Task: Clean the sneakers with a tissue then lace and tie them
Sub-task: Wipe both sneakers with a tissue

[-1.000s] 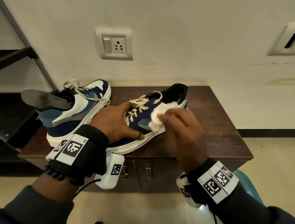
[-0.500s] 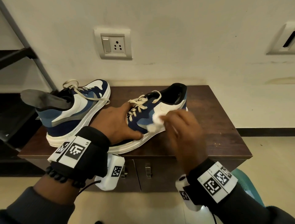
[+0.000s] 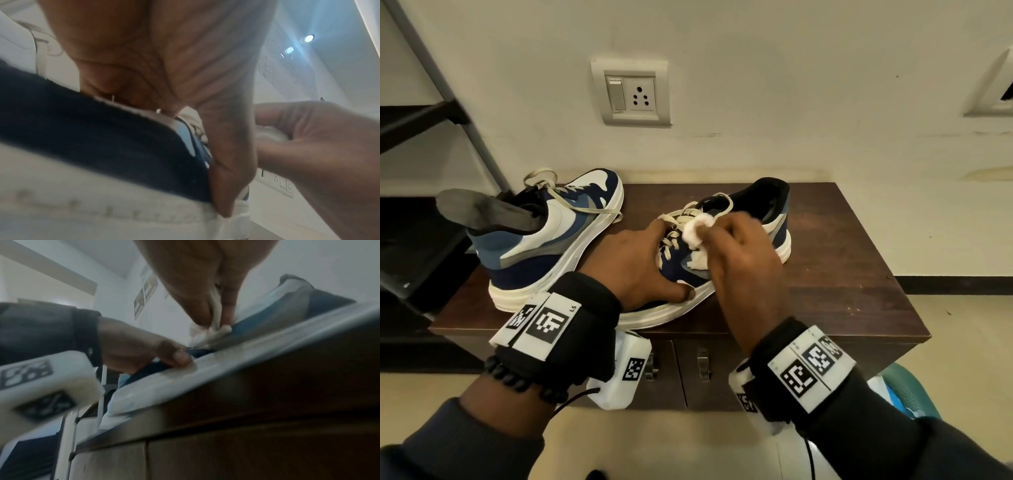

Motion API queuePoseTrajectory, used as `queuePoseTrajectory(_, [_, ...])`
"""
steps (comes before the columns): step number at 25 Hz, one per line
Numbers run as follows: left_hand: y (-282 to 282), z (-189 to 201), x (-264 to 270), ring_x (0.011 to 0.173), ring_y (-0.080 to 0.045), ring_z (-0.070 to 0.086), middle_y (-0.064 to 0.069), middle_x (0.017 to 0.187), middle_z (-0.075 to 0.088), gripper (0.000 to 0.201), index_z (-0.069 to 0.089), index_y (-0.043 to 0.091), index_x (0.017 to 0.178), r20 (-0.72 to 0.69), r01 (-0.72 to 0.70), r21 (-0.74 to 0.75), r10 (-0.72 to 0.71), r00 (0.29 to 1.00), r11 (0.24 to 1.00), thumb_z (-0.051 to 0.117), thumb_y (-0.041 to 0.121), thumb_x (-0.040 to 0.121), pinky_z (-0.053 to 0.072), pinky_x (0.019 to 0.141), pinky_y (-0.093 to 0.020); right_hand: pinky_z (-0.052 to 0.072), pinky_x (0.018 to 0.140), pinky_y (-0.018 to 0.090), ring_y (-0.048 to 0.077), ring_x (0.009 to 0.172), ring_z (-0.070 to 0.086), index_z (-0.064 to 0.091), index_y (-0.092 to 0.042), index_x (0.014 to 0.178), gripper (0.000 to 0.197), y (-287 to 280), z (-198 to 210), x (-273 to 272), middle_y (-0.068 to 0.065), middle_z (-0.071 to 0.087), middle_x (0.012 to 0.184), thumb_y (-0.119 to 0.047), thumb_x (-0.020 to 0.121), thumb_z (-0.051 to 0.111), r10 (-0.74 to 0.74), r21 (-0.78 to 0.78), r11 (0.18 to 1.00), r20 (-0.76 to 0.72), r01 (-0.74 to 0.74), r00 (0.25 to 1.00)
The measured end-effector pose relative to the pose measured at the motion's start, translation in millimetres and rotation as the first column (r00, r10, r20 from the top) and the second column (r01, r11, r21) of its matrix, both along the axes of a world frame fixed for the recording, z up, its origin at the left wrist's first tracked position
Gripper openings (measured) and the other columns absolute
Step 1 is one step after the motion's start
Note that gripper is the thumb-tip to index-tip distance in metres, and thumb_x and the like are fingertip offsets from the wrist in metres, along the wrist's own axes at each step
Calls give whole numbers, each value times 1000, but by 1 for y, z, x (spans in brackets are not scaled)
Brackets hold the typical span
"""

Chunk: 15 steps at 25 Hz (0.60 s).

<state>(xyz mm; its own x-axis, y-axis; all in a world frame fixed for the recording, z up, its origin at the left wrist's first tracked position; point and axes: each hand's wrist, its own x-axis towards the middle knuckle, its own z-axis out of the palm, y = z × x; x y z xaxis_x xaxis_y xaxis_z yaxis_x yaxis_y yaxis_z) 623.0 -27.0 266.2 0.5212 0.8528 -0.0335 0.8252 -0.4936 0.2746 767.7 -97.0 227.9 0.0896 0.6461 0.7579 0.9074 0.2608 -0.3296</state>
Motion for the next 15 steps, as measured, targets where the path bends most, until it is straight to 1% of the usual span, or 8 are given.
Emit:
queuePoseTrajectory(2, [0,0,0,90,-17,58,3,105,66,80,41,28,125,-6,0,3,0,1000,1000,75,58,59,42,74,-27,52,61,36,24,86,56,67,-4,102,23,-5,-15,-10,11,61,96,-4,79,69,88,-91,993,115,-78,989])
queuePoseTrajectory(4, [0,-1,1,92,-20,58,2,107,65,81,40,27,126,-22,-5,22,5,1000,1000,73,59,59,41,74,-27,52,65,33,23,87,56,68,-5,100,20,-7,-12,4,11,61,96,-8,81,63,140,-108,986,113,-128,984])
queuePoseTrajectory(7, [0,-5,5,98,-21,58,0,113,62,95,29,24,139,-25,4,44,-3,1000,999,72,58,62,49,84,-33,49,72,29,25,91,56,68,-3,103,22,1,3,23,14,61,100,-10,83,60,6,35,999,-8,-6,1000])
queuePoseTrajectory(8, [-1,-7,6,99,-20,56,-1,115,61,95,28,22,138,-24,9,36,-8,1000,999,72,58,62,50,86,-36,50,74,31,27,95,56,68,-3,105,25,2,2,21,15,60,104,-12,83,63,-19,25,1000,2,19,1000])
queuePoseTrajectory(10, [-2,-9,9,101,-19,53,-1,116,57,90,35,19,128,-27,2,31,-1,1000,1000,74,61,58,50,86,-38,49,78,34,31,103,54,67,-5,108,29,-1,-9,9,17,59,113,-15,80,71,-42,-33,998,93,46,995])
queuePoseTrajectory(12, [-3,-10,11,105,-20,52,-2,120,54,91,39,18,122,-27,-15,50,16,999,999,76,66,54,48,89,-38,48,76,32,32,104,53,67,-7,102,21,-2,-15,13,17,58,115,-13,82,67,-10,-58,998,169,20,985])
queuePoseTrajectory(13, [-4,-11,12,110,-22,51,-3,124,52,93,39,18,125,-40,-28,73,31,999,997,77,66,54,47,92,-38,49,74,32,32,102,55,67,-8,99,17,-2,-15,21,16,60,113,-12,83,64,-5,-53,998,184,15,983])
queuePoseTrajectory(15, [-4,-10,14,120,-24,44,-5,134,44,97,37,19,134,-93,-48,148,62,994,988,75,66,58,43,99,-39,51,71,33,33,99,58,68,-7,96,17,-4,-17,34,16,62,109,-8,79,68,-18,-50,998,166,27,986])
